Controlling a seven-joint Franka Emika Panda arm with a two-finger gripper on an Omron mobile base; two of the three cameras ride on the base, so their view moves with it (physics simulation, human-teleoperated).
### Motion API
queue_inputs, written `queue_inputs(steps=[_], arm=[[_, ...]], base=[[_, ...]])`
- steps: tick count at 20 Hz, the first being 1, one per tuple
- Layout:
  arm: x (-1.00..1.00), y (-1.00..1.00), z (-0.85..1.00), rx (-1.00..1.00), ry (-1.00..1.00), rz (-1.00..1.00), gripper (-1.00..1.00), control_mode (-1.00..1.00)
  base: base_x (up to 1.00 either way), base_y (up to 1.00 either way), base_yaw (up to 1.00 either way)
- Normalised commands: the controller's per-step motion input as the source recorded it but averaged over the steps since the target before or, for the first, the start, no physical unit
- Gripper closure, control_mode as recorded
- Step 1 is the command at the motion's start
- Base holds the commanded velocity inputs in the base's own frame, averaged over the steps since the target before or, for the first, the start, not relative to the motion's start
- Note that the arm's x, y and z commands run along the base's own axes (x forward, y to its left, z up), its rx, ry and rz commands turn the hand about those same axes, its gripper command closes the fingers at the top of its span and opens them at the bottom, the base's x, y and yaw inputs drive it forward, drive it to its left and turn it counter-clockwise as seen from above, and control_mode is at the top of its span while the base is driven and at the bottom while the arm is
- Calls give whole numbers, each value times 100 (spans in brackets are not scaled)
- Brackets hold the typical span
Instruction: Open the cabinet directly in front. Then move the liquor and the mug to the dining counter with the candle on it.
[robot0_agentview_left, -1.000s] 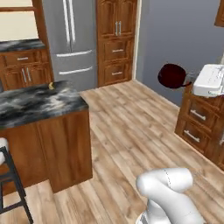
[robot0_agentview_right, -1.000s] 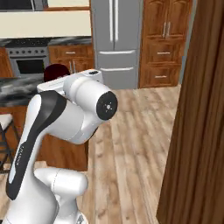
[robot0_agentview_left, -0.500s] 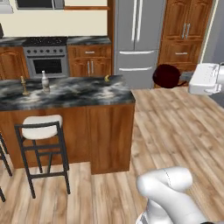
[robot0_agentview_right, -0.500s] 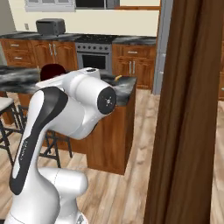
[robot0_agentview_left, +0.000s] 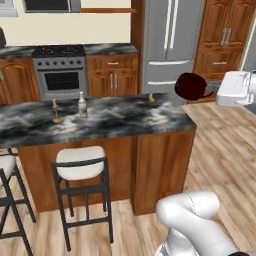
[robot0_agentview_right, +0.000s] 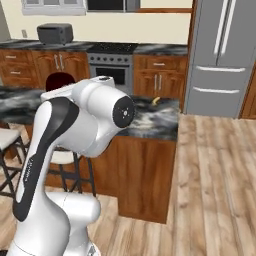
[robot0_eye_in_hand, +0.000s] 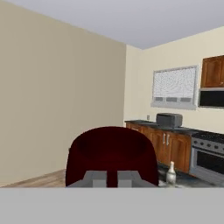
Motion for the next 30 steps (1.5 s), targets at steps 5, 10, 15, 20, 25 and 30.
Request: queue_inputs(steps=[5, 10, 15, 20, 25, 30], arm=[[0, 0, 0, 0, 0, 0, 100, 100], [0, 0, 0, 0, 0, 0, 100, 100], [0, 0, 0, 0, 0, 0, 100, 100], [0, 0, 0, 0, 0, 0, 100, 100], [0, 0, 0, 0, 0, 0, 100, 100], [0, 0, 0, 0, 0, 0, 100, 100]], base=[[17, 100, -16], [-39, 100, -1], [3, 99, 0], [52, 99, 0], [93, 36, 0], [97, -4, 0]])
